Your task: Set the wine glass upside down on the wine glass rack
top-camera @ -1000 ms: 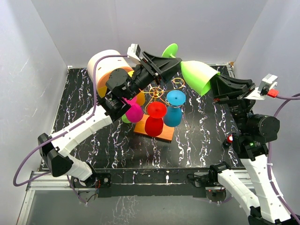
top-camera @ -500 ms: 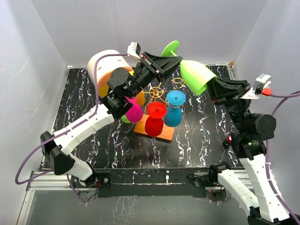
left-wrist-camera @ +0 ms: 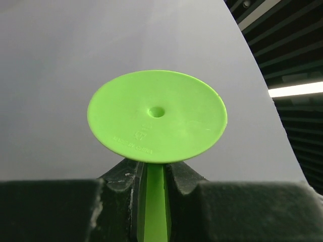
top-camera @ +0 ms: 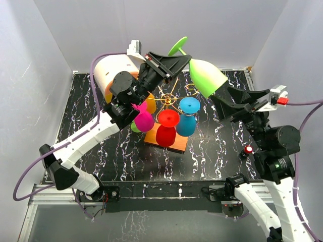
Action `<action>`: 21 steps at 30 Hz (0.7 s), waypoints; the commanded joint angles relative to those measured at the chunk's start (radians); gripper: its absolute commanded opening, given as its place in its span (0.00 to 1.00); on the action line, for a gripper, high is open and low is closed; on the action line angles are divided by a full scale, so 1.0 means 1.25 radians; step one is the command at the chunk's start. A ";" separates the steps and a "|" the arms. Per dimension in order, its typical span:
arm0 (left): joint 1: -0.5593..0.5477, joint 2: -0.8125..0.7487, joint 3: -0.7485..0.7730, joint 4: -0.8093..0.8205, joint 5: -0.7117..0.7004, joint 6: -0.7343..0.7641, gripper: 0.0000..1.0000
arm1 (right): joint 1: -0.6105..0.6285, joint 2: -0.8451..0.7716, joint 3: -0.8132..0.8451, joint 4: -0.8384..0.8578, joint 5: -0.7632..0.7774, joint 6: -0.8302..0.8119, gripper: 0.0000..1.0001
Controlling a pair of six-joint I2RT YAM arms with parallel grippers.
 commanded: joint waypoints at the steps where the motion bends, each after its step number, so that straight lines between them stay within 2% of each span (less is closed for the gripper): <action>1: -0.001 -0.074 0.033 0.010 -0.079 0.198 0.00 | 0.002 -0.042 0.061 -0.105 -0.041 -0.060 0.80; 4: -0.001 -0.100 0.041 -0.013 -0.092 0.296 0.00 | 0.002 -0.046 0.097 -0.152 -0.071 -0.061 0.84; 8: -0.002 -0.115 0.044 -0.029 -0.095 0.408 0.00 | 0.002 -0.006 0.199 -0.207 -0.099 -0.039 0.84; 14: -0.002 -0.110 0.053 -0.041 -0.082 0.524 0.00 | 0.002 0.108 0.388 -0.284 -0.149 0.116 0.81; 18: -0.001 -0.082 0.065 0.005 -0.012 0.592 0.00 | 0.002 0.154 0.438 -0.240 -0.177 0.268 0.78; 21: -0.002 -0.033 0.064 0.096 0.103 0.646 0.00 | 0.002 0.211 0.506 -0.261 -0.151 0.370 0.77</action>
